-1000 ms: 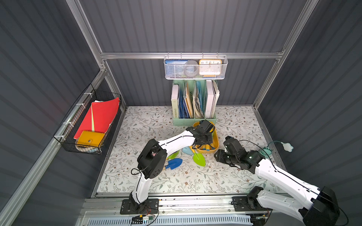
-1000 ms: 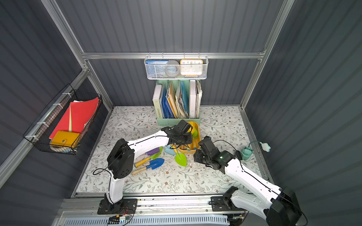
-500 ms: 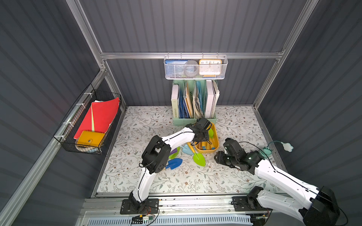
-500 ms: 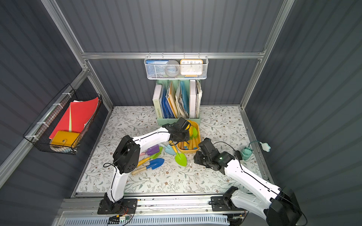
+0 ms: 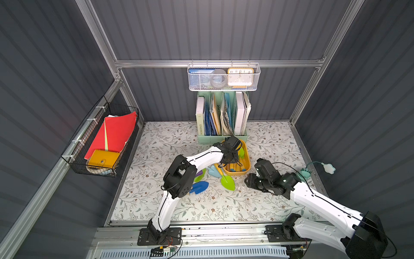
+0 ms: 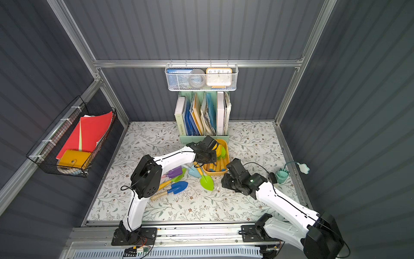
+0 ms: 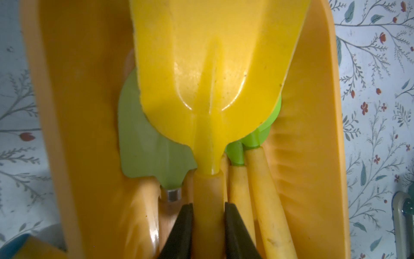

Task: Put the shovel into the storage box
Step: Place the shovel in the storage box.

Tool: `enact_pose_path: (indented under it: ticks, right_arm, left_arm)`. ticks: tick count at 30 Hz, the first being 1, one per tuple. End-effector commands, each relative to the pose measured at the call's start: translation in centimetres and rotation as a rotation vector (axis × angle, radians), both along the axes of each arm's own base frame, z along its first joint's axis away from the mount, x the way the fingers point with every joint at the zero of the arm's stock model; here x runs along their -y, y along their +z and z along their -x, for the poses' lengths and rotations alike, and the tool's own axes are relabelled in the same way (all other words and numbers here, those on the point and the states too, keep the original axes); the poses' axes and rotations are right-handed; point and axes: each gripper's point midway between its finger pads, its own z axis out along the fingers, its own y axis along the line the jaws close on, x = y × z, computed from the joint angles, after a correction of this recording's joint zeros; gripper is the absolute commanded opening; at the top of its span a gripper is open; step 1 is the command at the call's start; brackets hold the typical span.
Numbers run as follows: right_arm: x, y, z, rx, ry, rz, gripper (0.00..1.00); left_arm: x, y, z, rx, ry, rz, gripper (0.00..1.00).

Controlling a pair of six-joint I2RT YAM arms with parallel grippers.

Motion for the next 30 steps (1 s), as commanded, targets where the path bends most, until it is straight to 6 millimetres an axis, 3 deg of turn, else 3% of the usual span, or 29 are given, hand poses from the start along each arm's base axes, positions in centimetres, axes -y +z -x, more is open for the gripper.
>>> enact_pose_path:
  ticks: [1, 8, 14, 17, 30]
  right_arm:
    - [0.1, -0.1, -0.1, -0.006, -0.012, -0.002, 0.45]
    - [0.1, -0.2, -0.1, -0.007, -0.014, -0.003, 0.46]
    - [0.1, -0.2, -0.1, -0.007, -0.015, -0.005, 0.45]
    - [0.1, -0.1, -0.2, -0.003, -0.016, -0.003, 0.45]
    - [-0.1, 1.7, -0.6, 0.035, 0.038, 0.022, 0.47]
  left_arm:
    - [-0.8, -1.5, 0.3, -0.02, -0.005, -0.052, 0.18]
    - [-0.8, -1.8, 0.4, -0.029, -0.008, -0.052, 0.22]
    - [-0.9, -1.3, 0.3, -0.022, -0.006, -0.056, 0.4]
    - [-0.9, -1.0, 0.2, -0.011, -0.002, -0.056, 0.43]
    - [-1.6, 4.0, 0.1, 0.087, 0.013, -0.005, 0.43]
